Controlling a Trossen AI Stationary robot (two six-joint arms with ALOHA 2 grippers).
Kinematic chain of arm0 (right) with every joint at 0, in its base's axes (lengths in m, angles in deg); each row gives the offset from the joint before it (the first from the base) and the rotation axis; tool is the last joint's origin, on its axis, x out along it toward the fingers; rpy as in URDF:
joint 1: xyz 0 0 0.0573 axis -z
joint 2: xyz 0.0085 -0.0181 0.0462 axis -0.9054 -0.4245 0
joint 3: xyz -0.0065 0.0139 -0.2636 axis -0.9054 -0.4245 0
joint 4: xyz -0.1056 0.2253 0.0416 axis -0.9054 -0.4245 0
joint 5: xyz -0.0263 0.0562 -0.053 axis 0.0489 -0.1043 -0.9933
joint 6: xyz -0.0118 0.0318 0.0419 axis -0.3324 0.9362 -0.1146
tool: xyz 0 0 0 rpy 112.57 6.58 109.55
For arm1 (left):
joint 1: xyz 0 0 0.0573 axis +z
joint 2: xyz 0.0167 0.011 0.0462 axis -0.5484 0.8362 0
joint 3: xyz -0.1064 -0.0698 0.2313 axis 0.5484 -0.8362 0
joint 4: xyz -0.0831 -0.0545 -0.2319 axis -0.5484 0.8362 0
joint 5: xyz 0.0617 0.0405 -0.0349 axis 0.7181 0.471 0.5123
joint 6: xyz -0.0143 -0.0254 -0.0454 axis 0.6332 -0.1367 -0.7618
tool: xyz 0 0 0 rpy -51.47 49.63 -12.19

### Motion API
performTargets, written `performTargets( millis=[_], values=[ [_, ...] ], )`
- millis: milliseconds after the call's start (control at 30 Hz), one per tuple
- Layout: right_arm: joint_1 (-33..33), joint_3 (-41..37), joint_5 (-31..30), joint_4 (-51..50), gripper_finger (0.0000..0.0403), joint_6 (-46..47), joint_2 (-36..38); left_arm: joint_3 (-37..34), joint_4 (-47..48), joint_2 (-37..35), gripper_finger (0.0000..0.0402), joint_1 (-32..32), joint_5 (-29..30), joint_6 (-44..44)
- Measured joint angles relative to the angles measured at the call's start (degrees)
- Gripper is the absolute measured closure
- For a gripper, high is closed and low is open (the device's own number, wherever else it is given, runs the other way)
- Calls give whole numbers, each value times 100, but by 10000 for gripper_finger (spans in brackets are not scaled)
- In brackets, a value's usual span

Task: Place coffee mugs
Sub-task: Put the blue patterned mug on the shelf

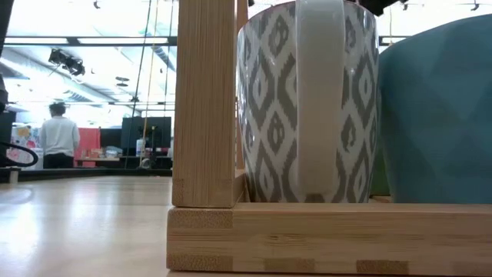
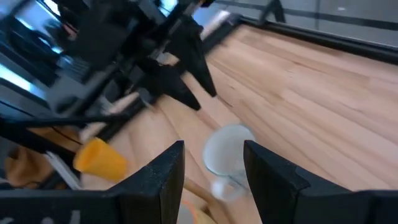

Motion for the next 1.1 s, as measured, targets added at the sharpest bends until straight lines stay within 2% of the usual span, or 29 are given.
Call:
performTargets(
  millis=[133,400,1100],
  values=[
    [125,0,194,440,233,0,-232,0,674,-301,273,0,317,-590],
    [505,96,583,688,234,-2,-1146,0,1688,-548,273,0,381,-1528],
    [1082,1449,579,340,234,-1295,-3601,-2,1729,-531,274,1,383,-1678]
  ],
)
